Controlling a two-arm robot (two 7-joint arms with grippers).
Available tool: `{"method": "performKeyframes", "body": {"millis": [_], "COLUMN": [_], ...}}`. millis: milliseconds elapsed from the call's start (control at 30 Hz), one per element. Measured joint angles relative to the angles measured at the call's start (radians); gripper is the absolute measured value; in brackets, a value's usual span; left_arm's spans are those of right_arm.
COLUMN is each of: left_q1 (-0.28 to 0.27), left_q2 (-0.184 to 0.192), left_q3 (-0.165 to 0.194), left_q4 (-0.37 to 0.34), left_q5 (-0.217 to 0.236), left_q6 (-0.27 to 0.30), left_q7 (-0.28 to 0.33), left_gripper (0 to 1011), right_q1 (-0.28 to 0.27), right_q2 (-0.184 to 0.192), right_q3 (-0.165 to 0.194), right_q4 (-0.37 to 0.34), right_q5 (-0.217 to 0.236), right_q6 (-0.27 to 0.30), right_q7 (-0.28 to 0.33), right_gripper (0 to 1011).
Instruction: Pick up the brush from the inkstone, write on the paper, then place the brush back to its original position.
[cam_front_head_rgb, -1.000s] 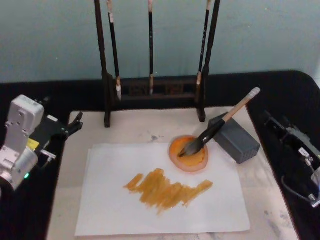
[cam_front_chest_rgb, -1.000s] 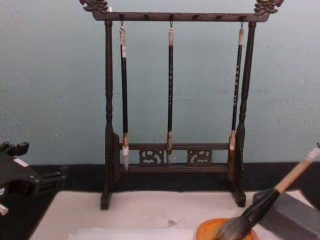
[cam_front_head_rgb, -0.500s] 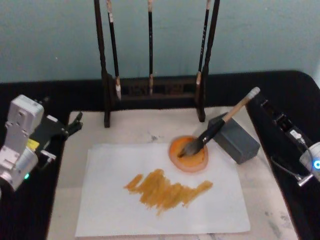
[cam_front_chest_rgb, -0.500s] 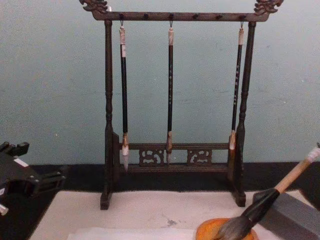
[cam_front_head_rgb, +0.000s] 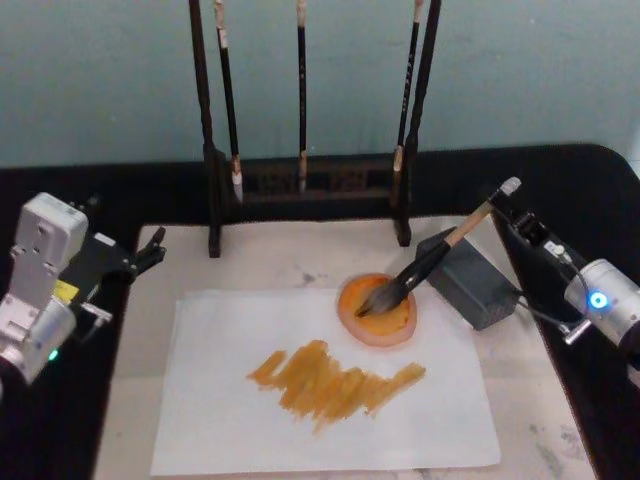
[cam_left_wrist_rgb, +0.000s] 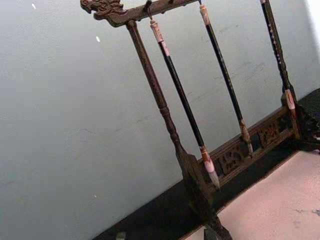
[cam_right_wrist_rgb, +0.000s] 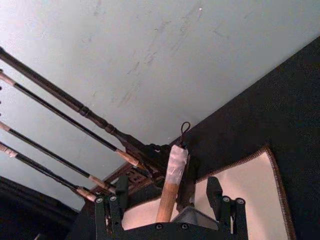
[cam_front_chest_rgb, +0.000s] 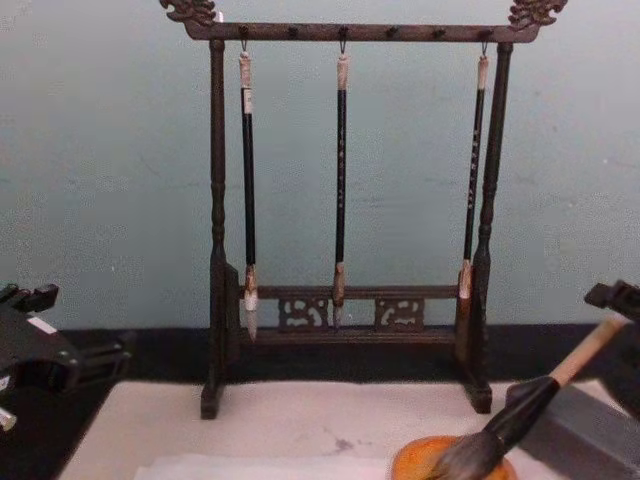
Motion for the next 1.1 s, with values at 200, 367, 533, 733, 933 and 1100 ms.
{"method": "performKeyframes", "body": {"millis": [200,367,533,733,933,1100], "left_q1": [0.000,0.000,0.000,0.000,0.000,0.000], "left_q2": [0.000,0.000,0.000,0.000,0.000,0.000], "left_q3": [0.000,0.000,0.000,0.000,0.000,0.000], "left_q4": [0.000,0.000,0.000,0.000,0.000,0.000], "left_q5": [0.000,0.000,0.000,0.000,0.000,0.000], "left_q6": [0.000,0.000,0.000,0.000,0.000,0.000], "left_q7": [0.000,0.000,0.000,0.000,0.000,0.000], "left_gripper": [1010,1010,1010,1009,1010,1010], "right_q1": [0.059,0.089,0.096,0.094,0.092,0.092], "right_q2": [-0.017,-0.024,-0.025,-0.025,-0.024,-0.024], "right_q3": [-0.029,-0.046,-0.051,-0.050,-0.049,-0.048], "right_q4": [0.077,0.108,0.116,0.115,0.113,0.112], "right_q5": [0.002,0.003,0.002,0.002,0.001,0.001], "right_q6": [-0.010,-0.019,-0.023,-0.023,-0.022,-0.022], "right_q7": [0.017,0.026,0.032,0.030,0.029,0.028], "right_gripper": [1000,1000,1000,1000,949,836]}}
